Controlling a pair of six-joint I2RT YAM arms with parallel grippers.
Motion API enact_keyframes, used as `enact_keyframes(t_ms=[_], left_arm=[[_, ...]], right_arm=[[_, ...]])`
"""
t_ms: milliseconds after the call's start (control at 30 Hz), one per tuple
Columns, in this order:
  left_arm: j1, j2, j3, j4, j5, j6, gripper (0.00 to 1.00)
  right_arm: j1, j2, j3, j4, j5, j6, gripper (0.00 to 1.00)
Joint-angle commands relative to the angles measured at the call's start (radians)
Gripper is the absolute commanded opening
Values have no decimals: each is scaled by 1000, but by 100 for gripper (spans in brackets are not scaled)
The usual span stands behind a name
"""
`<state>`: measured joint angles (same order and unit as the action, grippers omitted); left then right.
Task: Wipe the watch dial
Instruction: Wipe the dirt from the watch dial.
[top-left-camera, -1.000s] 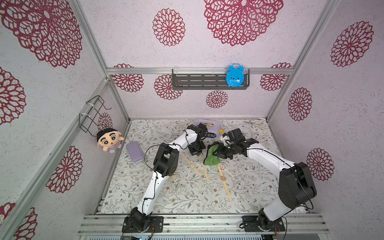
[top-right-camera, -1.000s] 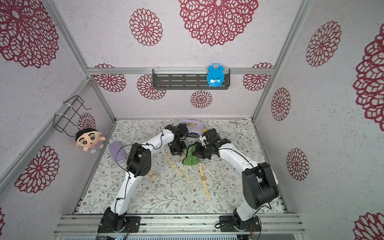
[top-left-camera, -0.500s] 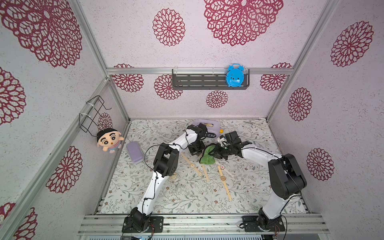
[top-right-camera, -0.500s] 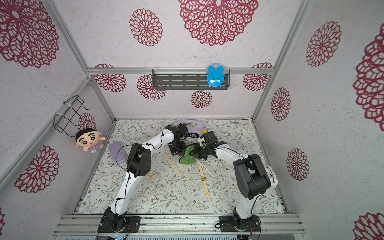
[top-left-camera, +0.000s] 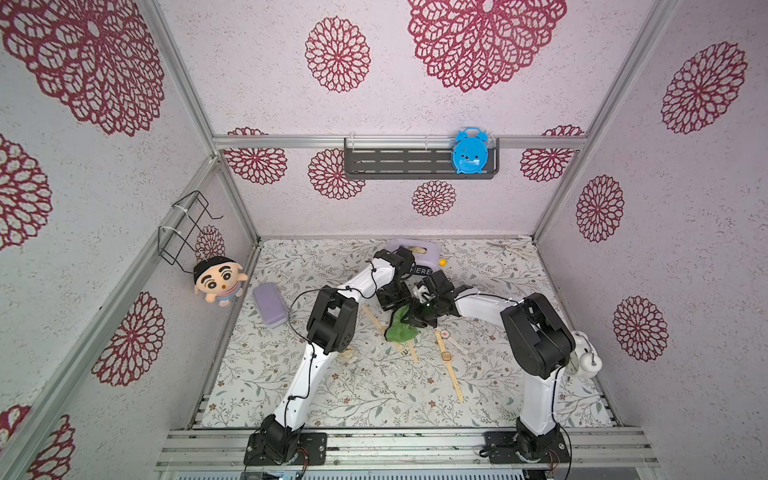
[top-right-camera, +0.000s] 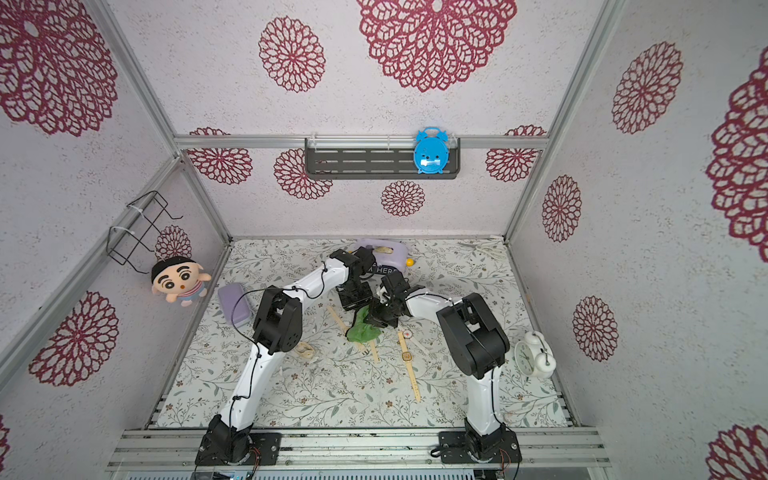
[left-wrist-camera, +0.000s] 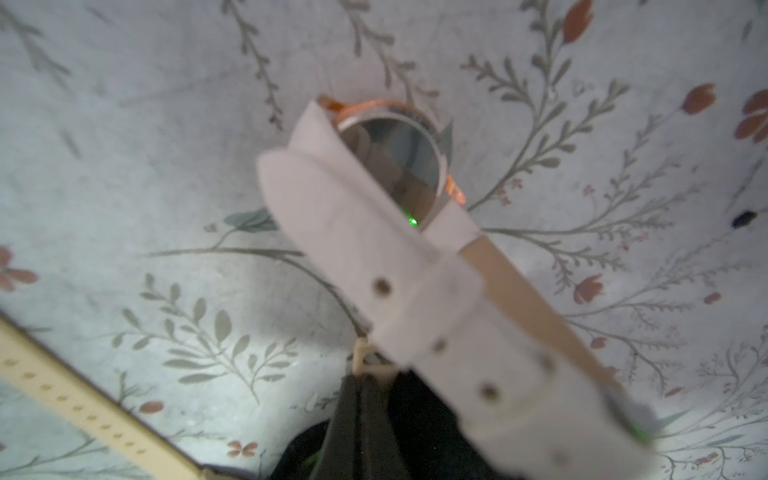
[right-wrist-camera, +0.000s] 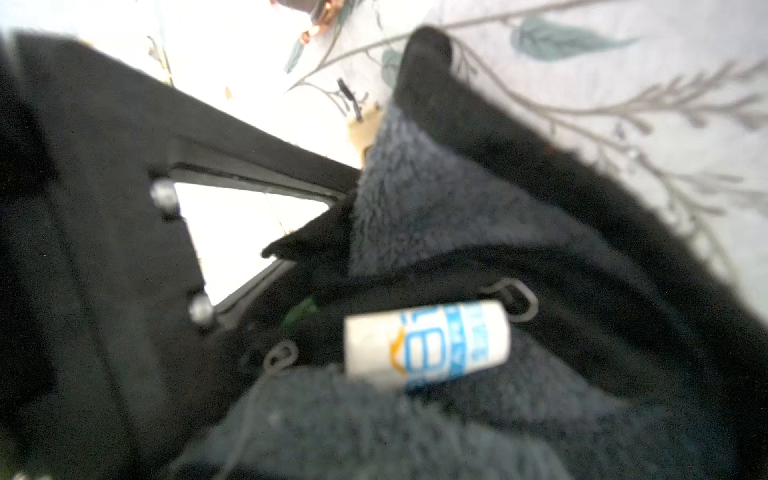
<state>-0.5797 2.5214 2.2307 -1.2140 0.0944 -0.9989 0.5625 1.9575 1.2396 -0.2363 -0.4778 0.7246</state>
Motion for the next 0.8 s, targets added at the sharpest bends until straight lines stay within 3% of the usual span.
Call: enact_keyframes(t_ms=[0, 167, 500, 767], left_arm=[[20, 67, -46, -45, -72, -4, 0], [19, 69, -49, -44, -74, -3, 0], [25, 75, -54, -41, -74, 5, 0], [27, 84, -55, -34, -70, 6, 0]], right_arm=[[10, 36, -2, -126, 145, -59, 0], [24, 28, -47, -204, 226, -81, 0], [39, -60, -164, -281, 270, -124, 0], [38, -94, -107, -359, 284, -168, 0]])
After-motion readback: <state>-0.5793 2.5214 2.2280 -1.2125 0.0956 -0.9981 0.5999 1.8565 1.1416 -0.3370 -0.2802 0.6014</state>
